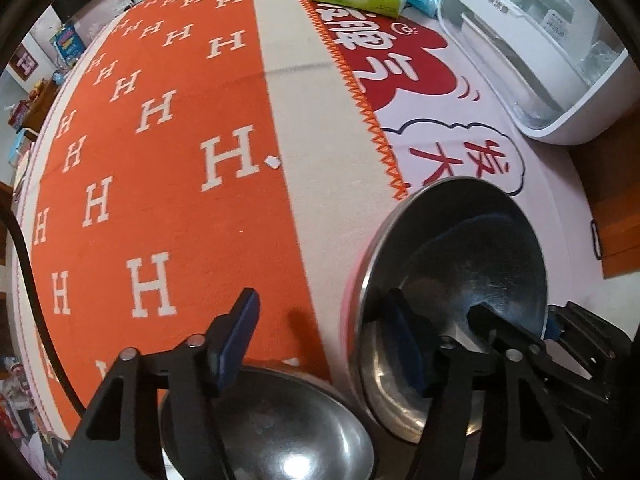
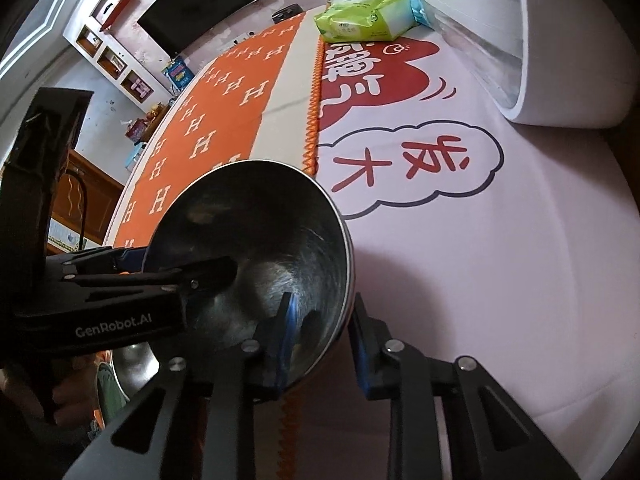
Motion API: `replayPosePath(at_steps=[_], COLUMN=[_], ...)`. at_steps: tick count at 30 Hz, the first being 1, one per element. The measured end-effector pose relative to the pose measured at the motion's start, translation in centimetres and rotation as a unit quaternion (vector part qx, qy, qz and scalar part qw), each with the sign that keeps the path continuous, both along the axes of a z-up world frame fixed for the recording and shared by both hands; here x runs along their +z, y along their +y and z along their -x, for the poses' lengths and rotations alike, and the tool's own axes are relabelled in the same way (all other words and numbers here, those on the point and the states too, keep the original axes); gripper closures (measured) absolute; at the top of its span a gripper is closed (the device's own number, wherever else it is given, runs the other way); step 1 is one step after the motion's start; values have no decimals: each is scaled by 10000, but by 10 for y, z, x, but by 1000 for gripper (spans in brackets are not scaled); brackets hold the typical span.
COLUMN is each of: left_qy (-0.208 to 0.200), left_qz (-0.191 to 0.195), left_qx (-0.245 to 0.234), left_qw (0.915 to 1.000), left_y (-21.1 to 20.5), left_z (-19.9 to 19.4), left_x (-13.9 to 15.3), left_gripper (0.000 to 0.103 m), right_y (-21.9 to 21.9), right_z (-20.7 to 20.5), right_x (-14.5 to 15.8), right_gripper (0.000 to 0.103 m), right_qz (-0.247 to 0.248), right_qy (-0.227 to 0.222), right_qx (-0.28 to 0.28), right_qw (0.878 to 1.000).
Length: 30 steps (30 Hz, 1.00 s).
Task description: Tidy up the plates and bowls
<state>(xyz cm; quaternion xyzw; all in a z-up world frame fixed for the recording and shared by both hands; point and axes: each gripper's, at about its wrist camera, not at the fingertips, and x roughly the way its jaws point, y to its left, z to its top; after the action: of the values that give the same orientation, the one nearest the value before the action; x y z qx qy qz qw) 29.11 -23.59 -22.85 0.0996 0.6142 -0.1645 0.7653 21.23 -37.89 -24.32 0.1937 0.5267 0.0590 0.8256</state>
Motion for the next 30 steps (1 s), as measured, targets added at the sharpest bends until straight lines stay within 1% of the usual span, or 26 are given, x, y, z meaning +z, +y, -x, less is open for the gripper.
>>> replayPosePath(at_steps=[6,10,19,30], left_qy=[-18,-6,2,33], left_qz=[54,158,209,189], left_qx=[-192,-289,-284,-505], left_qw=[9998,9995,9994,9985], left_y=[-9,-13,-13,-22], left_z=[5,9,13,33], left_x=[0,0,3,9], left_gripper=[60,75,77,77], right_y=[1,1,-1,-12], right_z=[-1,0,3,18], right_x=[0,1,3,10], right_gripper=[81,81,84,88], right_qz=[1,1,37,56], right_qy=[-40,-40,-14,-1], right_qx=[19,16,-54,-349], right_qw=[10000,10000,10000,9994])
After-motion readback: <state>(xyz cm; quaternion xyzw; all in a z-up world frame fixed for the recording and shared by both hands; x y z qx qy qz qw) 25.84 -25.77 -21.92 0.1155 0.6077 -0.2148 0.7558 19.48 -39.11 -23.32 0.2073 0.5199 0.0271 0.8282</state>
